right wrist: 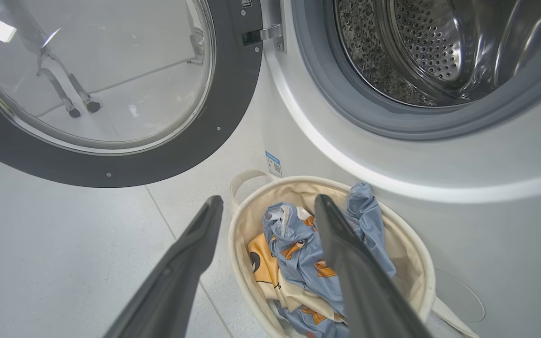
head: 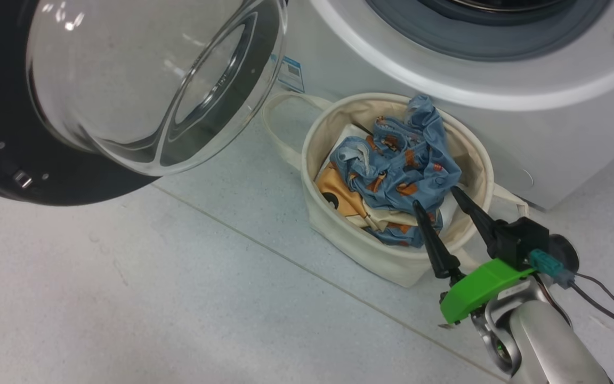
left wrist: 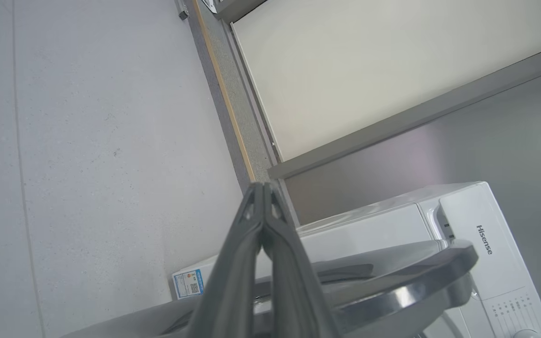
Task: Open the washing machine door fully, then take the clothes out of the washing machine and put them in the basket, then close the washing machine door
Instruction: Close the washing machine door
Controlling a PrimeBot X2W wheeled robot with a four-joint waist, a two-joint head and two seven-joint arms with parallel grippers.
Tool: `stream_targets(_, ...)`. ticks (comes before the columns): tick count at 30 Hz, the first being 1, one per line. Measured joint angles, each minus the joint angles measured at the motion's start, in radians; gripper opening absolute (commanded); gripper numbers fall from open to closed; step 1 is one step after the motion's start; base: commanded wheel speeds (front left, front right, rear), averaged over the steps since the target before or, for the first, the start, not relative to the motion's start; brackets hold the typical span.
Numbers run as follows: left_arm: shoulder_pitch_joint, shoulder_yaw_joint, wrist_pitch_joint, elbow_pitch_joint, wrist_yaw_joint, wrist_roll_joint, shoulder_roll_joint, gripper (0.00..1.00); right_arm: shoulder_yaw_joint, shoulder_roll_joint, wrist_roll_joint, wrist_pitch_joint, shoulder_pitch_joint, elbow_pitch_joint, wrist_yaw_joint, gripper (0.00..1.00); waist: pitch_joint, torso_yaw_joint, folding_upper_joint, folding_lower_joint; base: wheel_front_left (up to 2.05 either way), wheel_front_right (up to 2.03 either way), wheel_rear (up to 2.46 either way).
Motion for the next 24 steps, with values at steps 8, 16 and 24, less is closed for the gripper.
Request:
stream_targets(8,-0.002,-0.112,-0.014,0.028,0.0,0.074,-0.033,0.0,-0.009,-0.018,0.0,0.026,0.0,-0.034,0.0,1.0,0.022,-0.007,0.0,0.0,0.0,0.0,0.0)
stream_targets(16,-0.007,-0.17,0.015,0.045,0.0,0.077,-0.047,0.0,-0.008,-0.019,0.0,0.03,0.0,-0.041,0.0,1.0,0.01,-0.006,0.0,0.0,0.0,0.0,0.0)
stream_targets(24,0.023,-0.232,0.082,-0.017,0.0,0.066,-0.067,0.0,0.0,-0.016,0.002,0.024,0.002,-0.018,0.0,1.0,-0.03,-0.004,0.0,0.0,0.0,0.0,0.0)
